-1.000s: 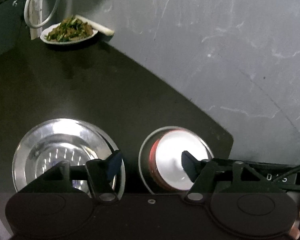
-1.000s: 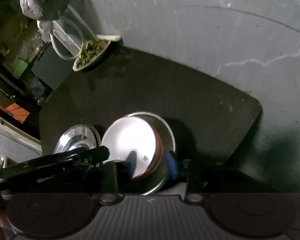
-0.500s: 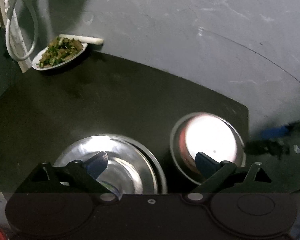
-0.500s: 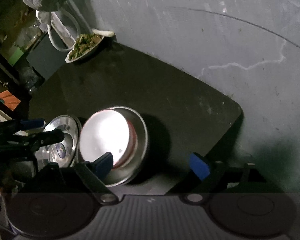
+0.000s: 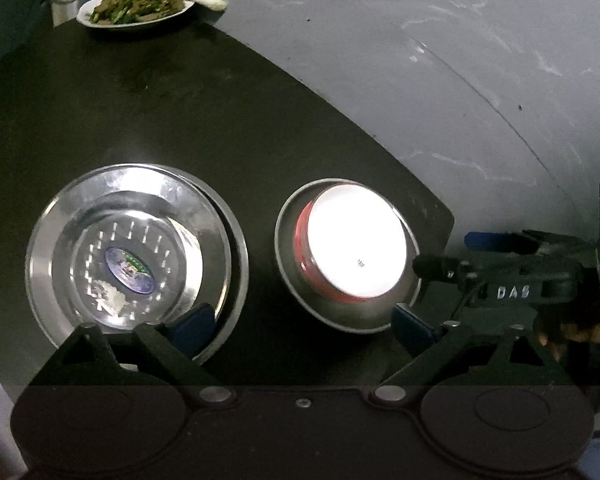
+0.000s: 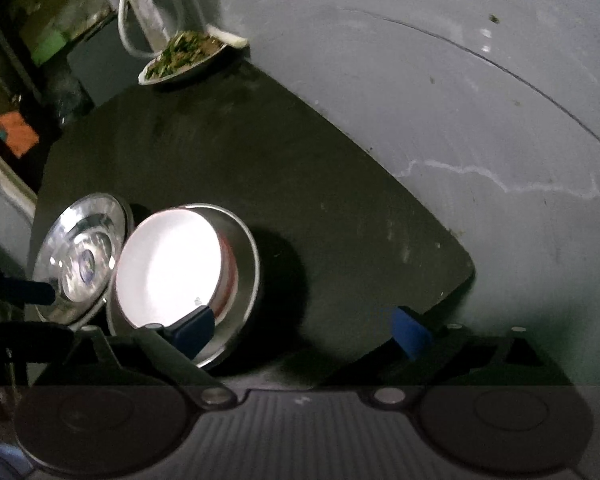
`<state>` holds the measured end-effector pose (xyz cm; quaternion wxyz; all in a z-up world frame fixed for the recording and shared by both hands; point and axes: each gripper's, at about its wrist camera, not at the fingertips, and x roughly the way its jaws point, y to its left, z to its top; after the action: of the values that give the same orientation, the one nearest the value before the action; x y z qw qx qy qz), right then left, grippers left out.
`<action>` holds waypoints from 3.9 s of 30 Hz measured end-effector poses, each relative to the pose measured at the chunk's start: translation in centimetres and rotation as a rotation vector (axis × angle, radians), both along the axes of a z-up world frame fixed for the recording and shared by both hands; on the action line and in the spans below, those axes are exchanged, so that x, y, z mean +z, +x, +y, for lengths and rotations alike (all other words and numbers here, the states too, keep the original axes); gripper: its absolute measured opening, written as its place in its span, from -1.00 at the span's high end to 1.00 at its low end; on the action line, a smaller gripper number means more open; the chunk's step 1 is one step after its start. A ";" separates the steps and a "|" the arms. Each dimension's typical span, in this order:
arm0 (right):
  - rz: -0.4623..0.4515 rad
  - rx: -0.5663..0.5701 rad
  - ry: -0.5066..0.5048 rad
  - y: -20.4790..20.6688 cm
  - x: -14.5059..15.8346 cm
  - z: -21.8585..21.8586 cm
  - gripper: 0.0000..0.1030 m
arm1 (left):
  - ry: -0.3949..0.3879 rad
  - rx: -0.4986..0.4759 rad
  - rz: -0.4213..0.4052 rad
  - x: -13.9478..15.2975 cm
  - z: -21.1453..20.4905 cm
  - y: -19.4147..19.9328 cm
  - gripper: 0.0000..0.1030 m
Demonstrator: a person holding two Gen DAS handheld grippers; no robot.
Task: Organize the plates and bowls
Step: 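Open both tools and lift them off the stacked bowls, then grip the steel bowl rim of the bowl stack with both tools, then lift the steel bowl stack with both tools and carry it over the plates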
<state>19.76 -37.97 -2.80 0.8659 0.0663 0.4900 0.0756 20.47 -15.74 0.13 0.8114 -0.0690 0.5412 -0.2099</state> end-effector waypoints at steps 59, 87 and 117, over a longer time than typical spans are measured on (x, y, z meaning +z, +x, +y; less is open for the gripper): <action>-0.048 0.182 0.107 3.3 -2.2 0.4 0.75 | -0.091 0.108 0.077 -4.2 -2.0 2.0 0.52; -0.129 0.194 0.167 3.9 1.2 2.9 0.75 | -0.116 0.210 -0.085 -0.4 3.4 -0.3 0.52; -0.126 0.487 0.221 7.9 1.2 14.3 0.75 | -0.076 0.547 -0.063 -0.5 12.8 -3.8 0.54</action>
<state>27.68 -23.70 -1.59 0.8384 0.0355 0.4256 0.3386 16.67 -2.97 -0.33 0.8512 -0.2363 0.4687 -0.0054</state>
